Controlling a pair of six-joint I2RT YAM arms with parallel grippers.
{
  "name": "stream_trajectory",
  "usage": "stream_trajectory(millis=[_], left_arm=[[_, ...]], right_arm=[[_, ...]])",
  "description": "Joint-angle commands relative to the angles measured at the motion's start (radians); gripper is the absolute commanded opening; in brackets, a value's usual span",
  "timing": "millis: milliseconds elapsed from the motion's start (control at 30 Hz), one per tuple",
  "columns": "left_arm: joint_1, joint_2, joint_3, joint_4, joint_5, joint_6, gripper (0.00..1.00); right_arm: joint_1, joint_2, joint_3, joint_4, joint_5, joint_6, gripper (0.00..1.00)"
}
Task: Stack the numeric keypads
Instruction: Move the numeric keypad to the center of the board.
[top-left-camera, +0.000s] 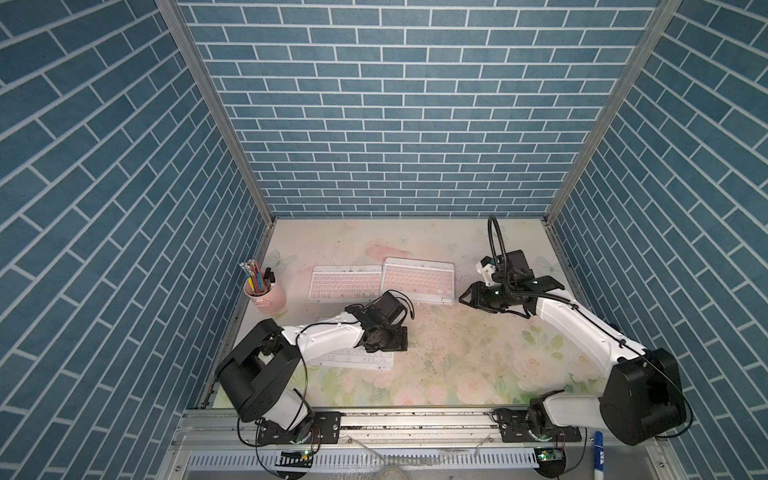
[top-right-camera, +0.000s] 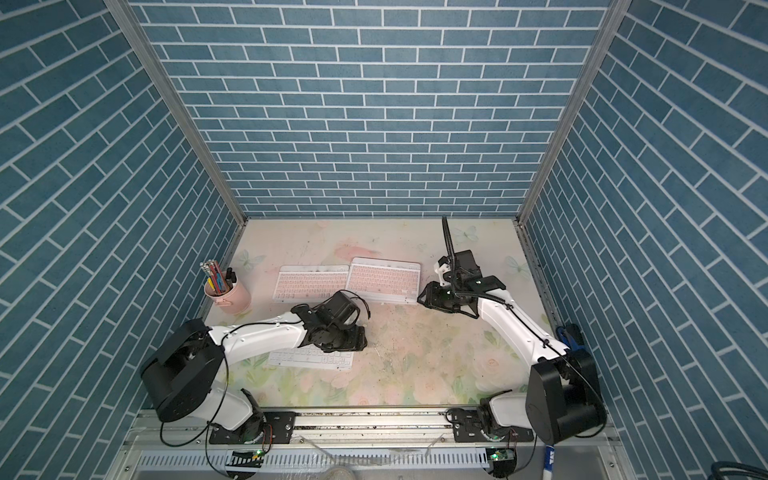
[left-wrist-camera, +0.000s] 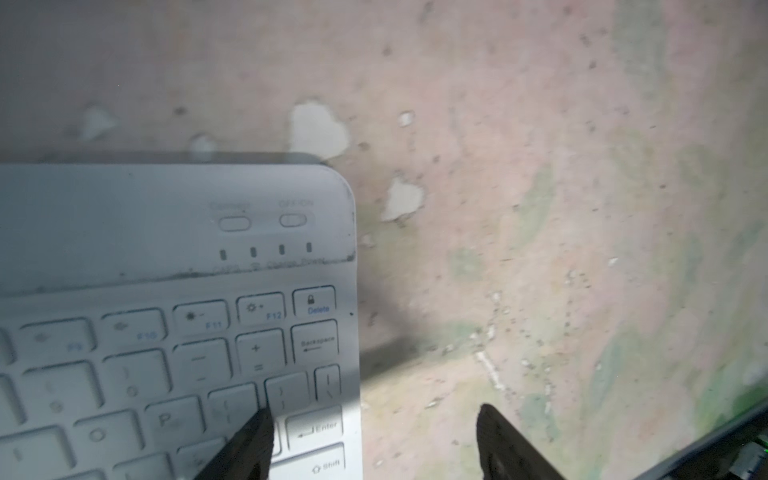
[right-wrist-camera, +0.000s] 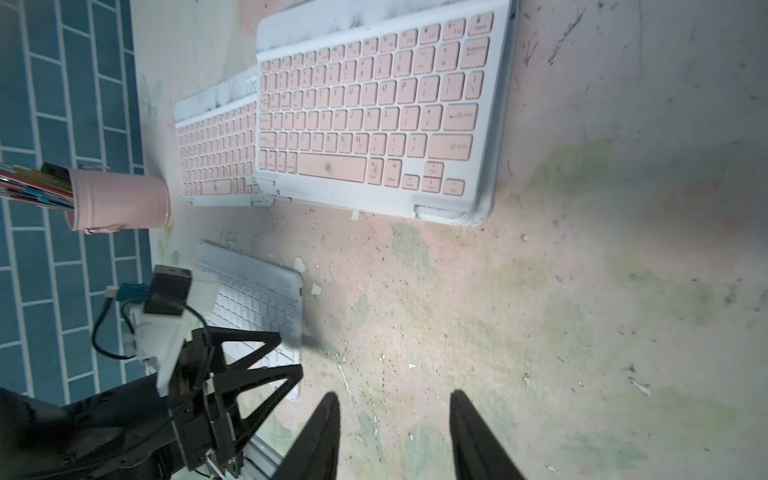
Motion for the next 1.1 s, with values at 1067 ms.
stream_trajectory(millis=[1067], left_arm=[[0.253,-0.173,0.015,-0.166,0.046,0.174,0.79]], right_arm=[[0.104,-0.179,-0.323,0.124,0.064,0.204,0.47]])
